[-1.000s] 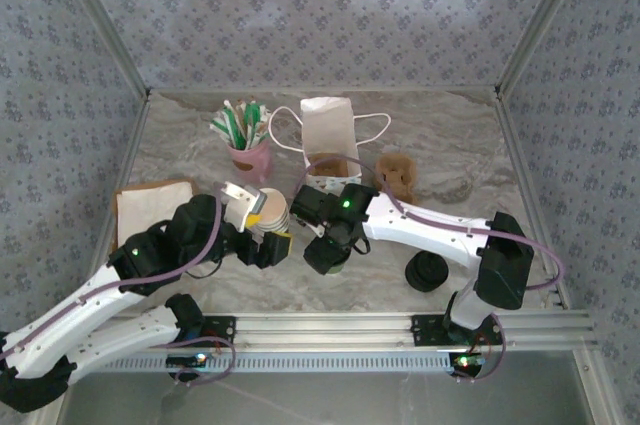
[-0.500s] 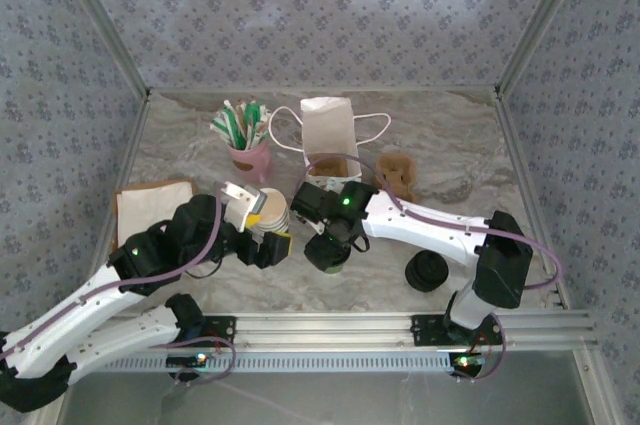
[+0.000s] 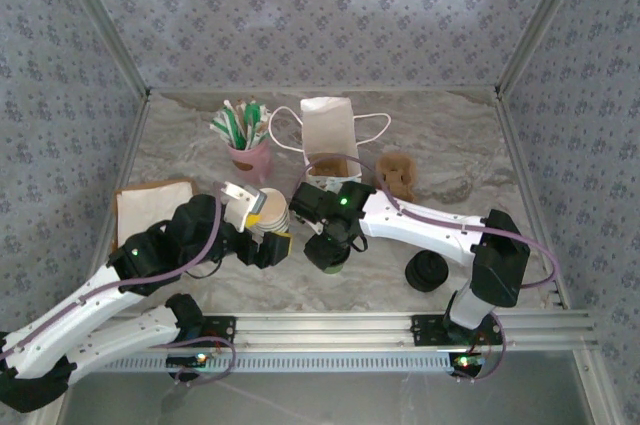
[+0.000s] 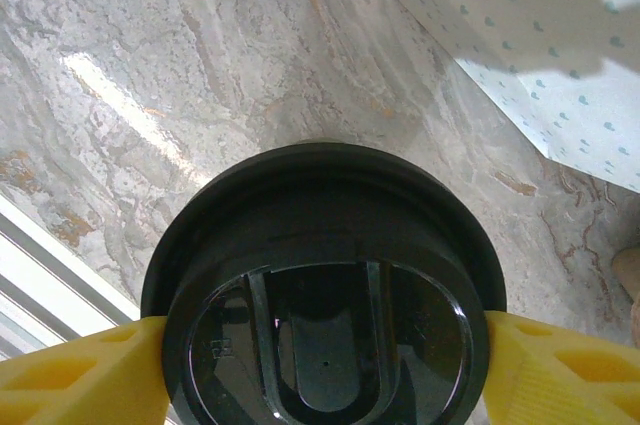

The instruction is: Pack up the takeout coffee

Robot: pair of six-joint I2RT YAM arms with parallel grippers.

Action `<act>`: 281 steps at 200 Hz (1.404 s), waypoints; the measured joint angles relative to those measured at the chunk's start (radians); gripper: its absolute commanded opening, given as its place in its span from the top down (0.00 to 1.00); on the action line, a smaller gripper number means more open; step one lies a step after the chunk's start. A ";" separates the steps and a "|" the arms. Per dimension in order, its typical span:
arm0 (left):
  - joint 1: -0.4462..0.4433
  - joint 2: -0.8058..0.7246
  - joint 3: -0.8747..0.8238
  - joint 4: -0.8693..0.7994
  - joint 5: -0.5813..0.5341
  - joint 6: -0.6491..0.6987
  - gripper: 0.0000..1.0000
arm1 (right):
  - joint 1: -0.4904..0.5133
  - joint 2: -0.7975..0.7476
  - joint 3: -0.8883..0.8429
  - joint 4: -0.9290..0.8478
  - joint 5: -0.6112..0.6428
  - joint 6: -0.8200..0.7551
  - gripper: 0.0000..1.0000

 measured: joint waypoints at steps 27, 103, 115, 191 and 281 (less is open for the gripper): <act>0.000 0.000 0.000 0.000 0.000 0.000 0.01 | 0.000 0.000 0.004 -0.003 0.006 0.001 0.28; 0.000 -0.001 0.000 0.004 -0.001 0.000 0.01 | 0.000 -0.018 0.006 -0.013 0.030 0.016 0.31; 0.000 -0.001 0.000 0.006 -0.001 0.000 0.01 | 0.000 -0.024 0.006 -0.015 0.029 0.019 0.31; 0.000 -0.001 0.000 0.018 -0.003 0.000 0.01 | 0.004 -0.027 0.000 -0.017 0.029 0.031 0.32; 0.033 0.130 0.324 -0.027 -0.210 0.050 0.00 | 0.005 -0.162 0.014 -0.148 0.053 0.084 0.32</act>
